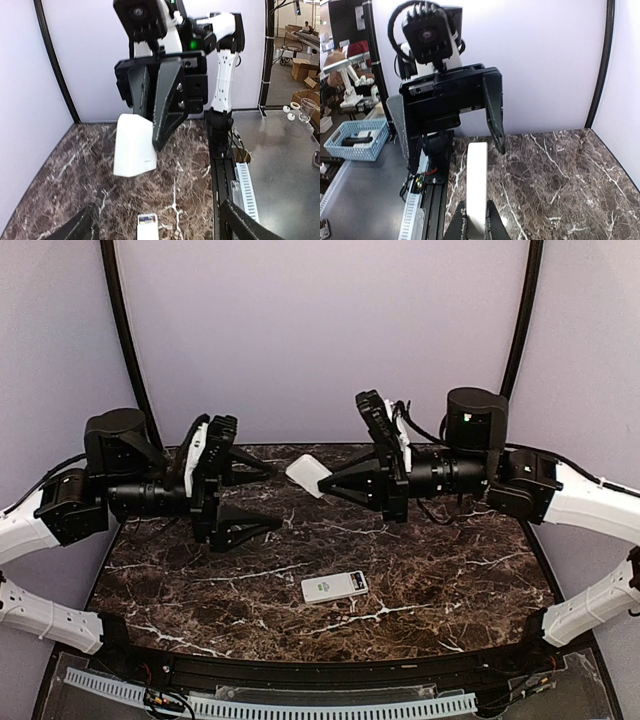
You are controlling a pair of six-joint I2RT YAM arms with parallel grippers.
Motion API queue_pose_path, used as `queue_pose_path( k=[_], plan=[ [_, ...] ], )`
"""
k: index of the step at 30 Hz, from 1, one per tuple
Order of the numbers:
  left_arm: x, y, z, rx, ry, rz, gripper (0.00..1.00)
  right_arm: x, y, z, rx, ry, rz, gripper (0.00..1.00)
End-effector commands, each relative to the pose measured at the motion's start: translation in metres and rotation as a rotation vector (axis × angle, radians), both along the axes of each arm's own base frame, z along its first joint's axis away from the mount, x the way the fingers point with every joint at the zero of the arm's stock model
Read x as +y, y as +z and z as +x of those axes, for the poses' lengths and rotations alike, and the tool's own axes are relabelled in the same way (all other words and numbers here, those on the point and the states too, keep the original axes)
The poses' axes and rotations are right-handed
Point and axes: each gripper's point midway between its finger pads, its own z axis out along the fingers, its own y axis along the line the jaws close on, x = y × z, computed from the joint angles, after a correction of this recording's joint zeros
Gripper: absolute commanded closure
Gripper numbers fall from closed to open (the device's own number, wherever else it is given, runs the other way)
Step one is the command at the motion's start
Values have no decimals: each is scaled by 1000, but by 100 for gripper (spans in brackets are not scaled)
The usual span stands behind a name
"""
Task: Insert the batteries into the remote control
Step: Pass from the right arm to the left
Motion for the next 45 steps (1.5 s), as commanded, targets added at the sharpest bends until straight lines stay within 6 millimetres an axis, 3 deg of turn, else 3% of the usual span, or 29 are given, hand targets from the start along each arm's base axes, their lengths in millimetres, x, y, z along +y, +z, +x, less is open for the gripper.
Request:
queue_pose_path(
  k=[1, 2, 7, 13, 21, 25, 32, 38, 42, 45],
  plan=[
    [4, 54, -8, -27, -22, -292, 22, -4, 52, 10, 33, -67, 258, 100],
    [5, 68, -8, -43, -19, -358, 25, -6, 59, 9, 29, -65, 301, 100],
    [-1, 85, 3, 124, -30, -476, 52, -4, 67, 5, 25, -30, 368, 100],
    [-14, 79, 25, 282, -34, -501, 63, -5, 73, -4, 9, 17, 423, 100],
    [-25, 87, 13, 291, -162, -519, 64, 0, 65, 0, -1, 3, 397, 100],
    [-27, 82, -1, 279, -246, -496, 55, -3, 68, 0, -23, -6, 406, 100],
    [-27, 80, -6, 242, -274, -473, 54, -6, 70, -1, -51, -7, 399, 100],
    [-18, 68, -9, 180, -241, -438, 45, -17, 73, -1, -83, -42, 373, 100],
    [-17, 72, -10, 168, -246, -442, 38, -15, 67, 0, -73, -39, 360, 100],
    [-23, 78, -5, 179, -247, -461, 39, -11, 65, 0, -60, -31, 364, 100]
  ],
)
